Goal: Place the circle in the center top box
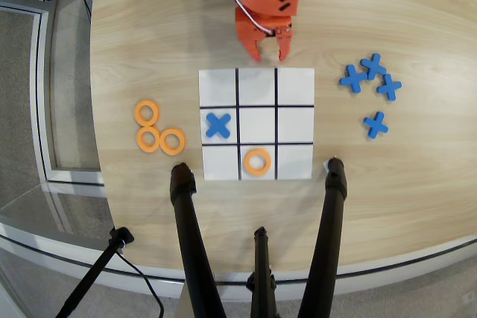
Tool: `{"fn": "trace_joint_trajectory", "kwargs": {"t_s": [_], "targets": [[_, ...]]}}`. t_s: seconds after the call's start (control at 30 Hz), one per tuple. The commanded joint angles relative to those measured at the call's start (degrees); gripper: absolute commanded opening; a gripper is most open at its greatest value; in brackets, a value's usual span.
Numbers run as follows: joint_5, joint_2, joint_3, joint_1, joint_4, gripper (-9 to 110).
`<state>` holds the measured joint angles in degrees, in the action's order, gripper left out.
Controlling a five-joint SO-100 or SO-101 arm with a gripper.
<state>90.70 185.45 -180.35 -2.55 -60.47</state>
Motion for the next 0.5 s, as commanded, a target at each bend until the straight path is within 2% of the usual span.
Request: {"fn": "trace_joint_trajectory", "kwargs": {"t_s": [0.0,0.07,0.47], "targets": [[0.97,5.19,-3.16,0.18,-5.89,6],[1.41,6.94,-3.16,0.0,-8.79,0],[1.67,6.94,-3.16,0.0,-14.24,0]]}}
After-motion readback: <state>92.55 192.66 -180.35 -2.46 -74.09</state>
